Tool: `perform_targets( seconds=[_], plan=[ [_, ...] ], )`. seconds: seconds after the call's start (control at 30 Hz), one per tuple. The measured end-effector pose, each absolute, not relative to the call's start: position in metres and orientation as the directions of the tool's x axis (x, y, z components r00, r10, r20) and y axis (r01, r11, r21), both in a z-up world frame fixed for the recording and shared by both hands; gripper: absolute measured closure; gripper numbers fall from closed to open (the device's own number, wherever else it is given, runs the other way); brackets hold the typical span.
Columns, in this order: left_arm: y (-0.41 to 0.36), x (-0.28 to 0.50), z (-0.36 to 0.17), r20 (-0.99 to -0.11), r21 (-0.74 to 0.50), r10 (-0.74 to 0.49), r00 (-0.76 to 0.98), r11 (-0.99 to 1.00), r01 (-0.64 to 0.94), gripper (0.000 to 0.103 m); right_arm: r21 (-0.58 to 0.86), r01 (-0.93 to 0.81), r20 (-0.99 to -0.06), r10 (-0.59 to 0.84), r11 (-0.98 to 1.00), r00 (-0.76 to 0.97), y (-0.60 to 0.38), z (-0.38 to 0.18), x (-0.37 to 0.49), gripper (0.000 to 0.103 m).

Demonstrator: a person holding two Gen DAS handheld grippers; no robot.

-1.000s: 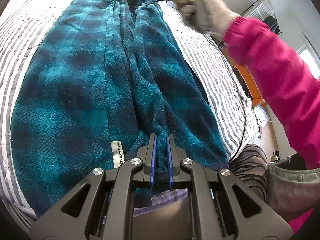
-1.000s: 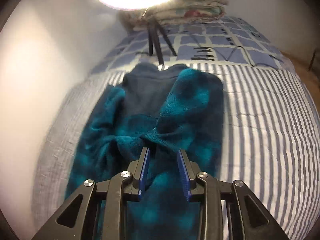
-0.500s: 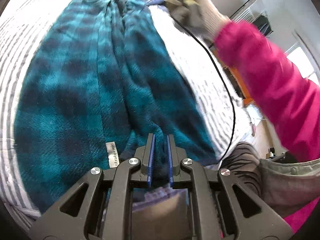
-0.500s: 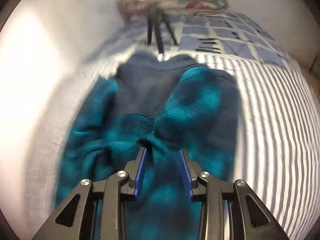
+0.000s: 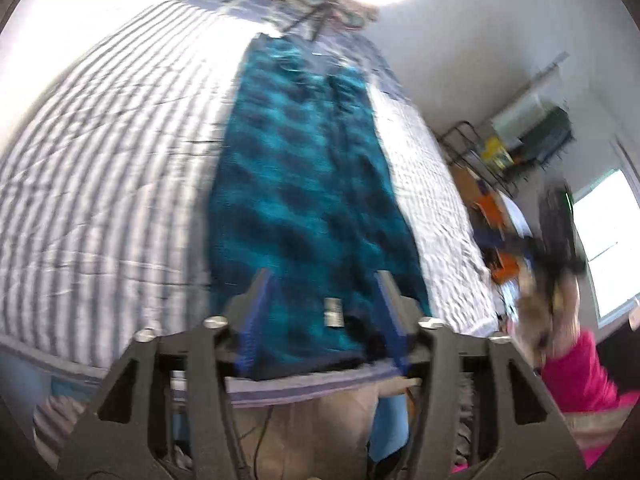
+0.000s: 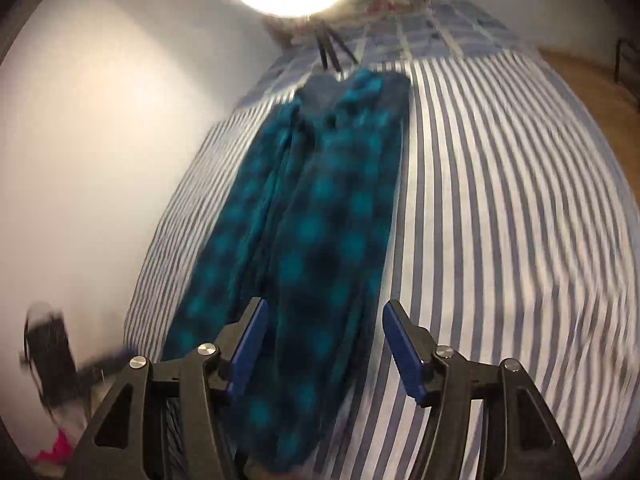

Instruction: Fold large clothes

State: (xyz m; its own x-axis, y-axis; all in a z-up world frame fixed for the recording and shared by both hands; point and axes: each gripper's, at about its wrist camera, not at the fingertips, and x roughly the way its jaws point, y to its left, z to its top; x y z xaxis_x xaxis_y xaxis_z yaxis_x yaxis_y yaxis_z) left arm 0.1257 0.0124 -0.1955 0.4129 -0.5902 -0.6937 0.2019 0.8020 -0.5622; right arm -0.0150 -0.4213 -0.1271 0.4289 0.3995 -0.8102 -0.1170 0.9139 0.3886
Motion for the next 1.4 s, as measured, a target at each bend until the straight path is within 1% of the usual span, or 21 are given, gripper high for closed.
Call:
perform_targets(
  seconds=[0.07,0.17,0.27,0.33,0.4,0.5,0.53,0.57,0.6,0.63,0.67,0.77,0.83,0.9,0.93,0.97,1.03,1.1,1.2,1.3,1.4],
  plan=[
    [0.025,0.132,-0.211,-0.712,-0.571,-0.579,0.396,0.807,0.153,0.041,0.404,-0.105,-0.821,0.41,0.909,0.398,-0.417,-0.151,-0.033,0.032],
    [0.038,0.14,-0.241,-0.745,-0.579,-0.562,0.36,0.812,0.069,0.041,0.482,-0.045,-0.818,0.468,0.875,0.333,-0.413,-0.193,-0.052,0.032],
    [0.044,0.142,-0.271,-0.727,-0.651,-0.62,0.295,0.759,-0.007,0.041,0.585,0.003,-0.775,0.558,0.811,0.296,-0.411,-0.222,-0.068,0.03],
    [0.04,0.139,-0.287,-0.714,-0.676,-0.651,0.255,0.737,-0.012,0.041,0.651,0.004,-0.73,0.625,0.759,0.275,-0.407,-0.235,-0.079,0.03],
    [0.032,0.138,-0.296,-0.716,-0.676,-0.657,0.235,0.737,-0.001,0.041,0.672,-0.011,-0.713,0.651,0.741,0.259,-0.401,-0.244,-0.084,0.031],
    [0.019,0.132,-0.305,-0.702,-0.691,-0.678,0.217,0.722,0.022,0.043,0.69,-0.037,-0.695,0.677,0.722,0.241,-0.392,-0.252,-0.086,0.037],
    [0.014,0.131,-0.307,-0.7,-0.692,-0.681,0.218,0.721,0.031,0.057,0.695,-0.046,-0.691,0.685,0.717,0.232,-0.388,-0.254,-0.086,0.042],
    [0.011,0.129,-0.307,-0.704,-0.687,-0.678,0.211,0.726,0.039,0.074,0.698,-0.051,-0.689,0.689,0.714,0.225,-0.384,-0.255,-0.085,0.055],
    [0.008,0.129,-0.307,-0.71,-0.679,-0.672,0.213,0.732,0.048,0.078,0.704,-0.053,-0.685,0.696,0.709,0.214,-0.381,-0.256,-0.083,0.065],
    [0.007,0.129,-0.303,-0.709,-0.677,-0.671,0.218,0.734,0.054,0.086,0.7,-0.056,-0.689,0.693,0.712,0.21,-0.378,-0.255,-0.083,0.072],
    [0.007,0.128,-0.298,-0.706,-0.677,-0.672,0.224,0.733,0.065,0.089,0.678,-0.069,-0.708,0.675,0.732,0.209,-0.375,-0.25,-0.083,0.078],
    [0.008,0.121,-0.274,-0.674,-0.696,-0.692,0.259,0.712,0.091,0.091,0.642,-0.119,-0.728,0.652,0.757,0.212,-0.376,-0.226,-0.09,0.086],
    [0.011,0.113,-0.26,-0.645,-0.712,-0.707,0.291,0.694,0.107,0.092,0.629,-0.131,-0.731,0.64,0.767,0.238,-0.383,-0.207,-0.092,0.087],
    [0.01,0.112,-0.265,-0.64,-0.719,-0.709,0.296,0.689,0.093,0.092,0.623,-0.129,-0.728,0.633,0.771,0.263,-0.389,-0.199,-0.095,0.088],
    [0.01,0.112,-0.27,-0.648,-0.715,-0.704,0.291,0.694,0.086,0.092,0.626,-0.123,-0.726,0.633,0.77,0.27,-0.391,-0.202,-0.096,0.088],
    [0.008,0.112,-0.282,-0.677,-0.694,-0.683,0.274,0.717,0.072,0.092,0.626,-0.116,-0.727,0.631,0.771,0.27,-0.392,-0.207,-0.099,0.088],
    [0.002,0.114,-0.301,-0.729,-0.646,-0.637,0.25,0.762,0.057,0.092,0.604,-0.083,-0.762,0.605,0.792,0.232,-0.387,-0.231,-0.101,0.088],
    [0.003,0.115,-0.306,-0.725,-0.654,-0.642,0.25,0.755,0.043,0.092,0.581,-0.067,-0.786,0.58,0.812,0.212,-0.384,-0.248,-0.101,0.088],
    [0.011,0.113,-0.291,-0.71,-0.665,-0.655,0.258,0.744,0.058,0.092,0.62,-0.04,-0.762,0.614,0.783,0.207,-0.391,-0.249,-0.099,0.088],
    [0.01,0.113,-0.267,-0.688,-0.673,-0.667,0.286,0.734,0.094,0.092,0.685,-0.03,-0.706,0.673,0.728,0.22,-0.403,-0.237,-0.099,0.088],
    [0.01,0.118,-0.244,-0.654,-0.696,-0.689,0.311,0.71,0.109,0.092,0.776,-0.021,-0.605,0.754,0.63,0.257,-0.414,-0.22,-0.098,0.088]
  ],
)
